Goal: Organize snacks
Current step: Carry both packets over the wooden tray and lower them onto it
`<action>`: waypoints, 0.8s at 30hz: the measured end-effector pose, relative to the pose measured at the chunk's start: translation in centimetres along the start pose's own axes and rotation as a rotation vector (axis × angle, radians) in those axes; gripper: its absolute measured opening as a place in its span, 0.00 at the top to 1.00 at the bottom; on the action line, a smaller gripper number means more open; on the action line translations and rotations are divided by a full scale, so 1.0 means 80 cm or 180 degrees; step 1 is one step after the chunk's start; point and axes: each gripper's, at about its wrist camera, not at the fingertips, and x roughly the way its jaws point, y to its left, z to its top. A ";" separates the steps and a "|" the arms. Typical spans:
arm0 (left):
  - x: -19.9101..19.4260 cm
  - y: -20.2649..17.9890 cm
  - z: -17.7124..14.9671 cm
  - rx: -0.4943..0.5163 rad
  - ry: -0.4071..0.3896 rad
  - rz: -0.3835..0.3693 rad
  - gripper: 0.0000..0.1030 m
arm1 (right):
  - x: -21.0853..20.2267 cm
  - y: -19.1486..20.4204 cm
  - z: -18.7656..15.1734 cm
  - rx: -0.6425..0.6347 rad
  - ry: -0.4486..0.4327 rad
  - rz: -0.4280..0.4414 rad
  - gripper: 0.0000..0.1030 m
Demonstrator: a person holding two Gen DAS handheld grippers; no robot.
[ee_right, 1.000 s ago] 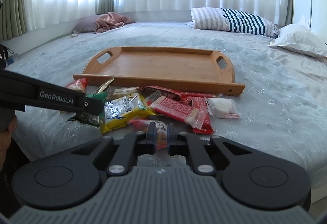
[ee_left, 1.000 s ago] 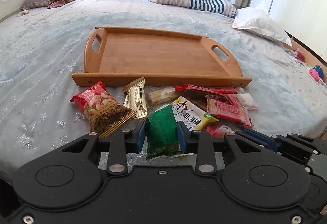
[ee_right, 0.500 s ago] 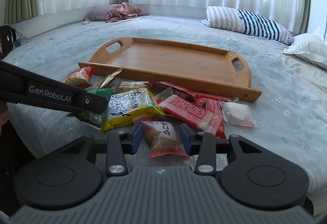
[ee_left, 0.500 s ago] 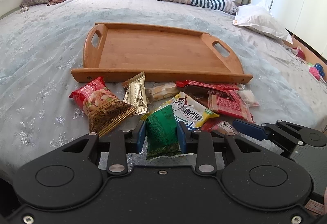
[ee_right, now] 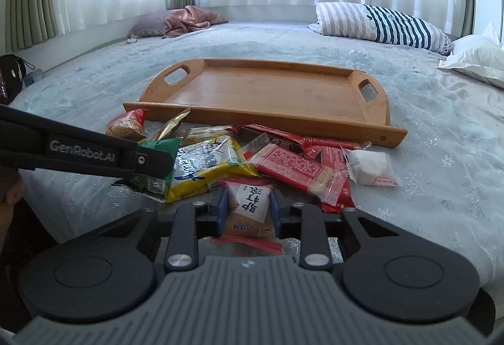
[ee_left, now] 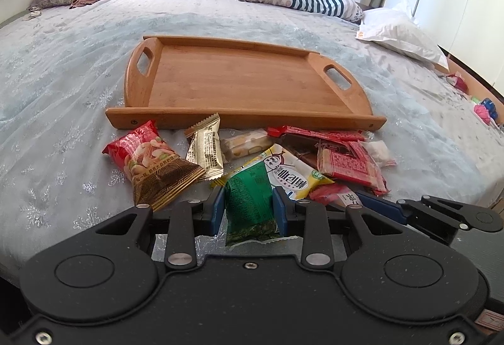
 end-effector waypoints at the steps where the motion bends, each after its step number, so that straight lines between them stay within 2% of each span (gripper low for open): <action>1: -0.001 0.000 0.001 0.0002 -0.0008 -0.0003 0.70 | -0.003 0.000 0.001 0.0007 -0.0014 0.0002 0.69; 11: -0.003 0.002 0.025 -0.0008 -0.0156 -0.0081 0.70 | -0.021 -0.011 0.025 0.0092 -0.0284 -0.0074 0.69; 20: 0.019 0.009 0.073 -0.0007 -0.0259 -0.0152 0.70 | 0.009 -0.046 0.067 0.0370 -0.0364 -0.0142 0.69; 24: 0.038 0.009 0.098 -0.0037 -0.0260 -0.0165 0.70 | 0.034 -0.063 0.089 0.0508 -0.0317 -0.0128 0.69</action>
